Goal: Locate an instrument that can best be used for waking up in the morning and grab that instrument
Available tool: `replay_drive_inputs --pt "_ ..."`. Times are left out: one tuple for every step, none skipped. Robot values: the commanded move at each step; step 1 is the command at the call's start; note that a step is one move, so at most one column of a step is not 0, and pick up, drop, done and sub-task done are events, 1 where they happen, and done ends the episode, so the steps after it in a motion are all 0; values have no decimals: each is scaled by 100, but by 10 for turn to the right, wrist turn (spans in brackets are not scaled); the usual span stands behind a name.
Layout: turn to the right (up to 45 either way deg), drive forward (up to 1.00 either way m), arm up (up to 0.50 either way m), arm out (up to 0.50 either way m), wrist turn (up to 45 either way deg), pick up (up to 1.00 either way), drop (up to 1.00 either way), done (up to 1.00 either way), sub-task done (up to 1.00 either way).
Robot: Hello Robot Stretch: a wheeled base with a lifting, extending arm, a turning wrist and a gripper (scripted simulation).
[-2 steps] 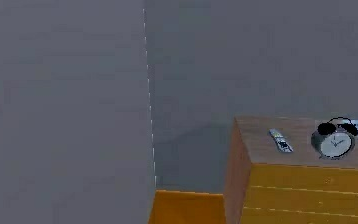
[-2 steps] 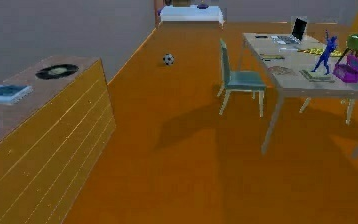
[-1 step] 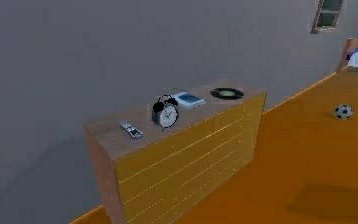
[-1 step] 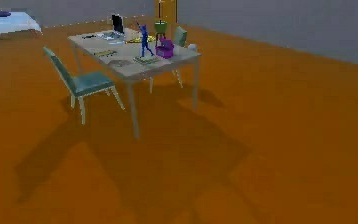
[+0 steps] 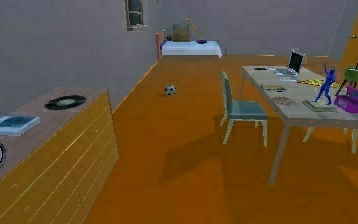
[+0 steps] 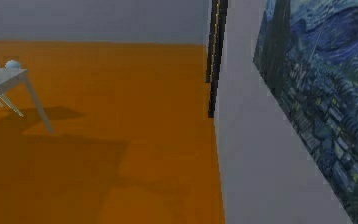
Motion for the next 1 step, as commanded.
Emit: replay_drive_inputs --pt "30 0 0 0 0 0 0 0 0"
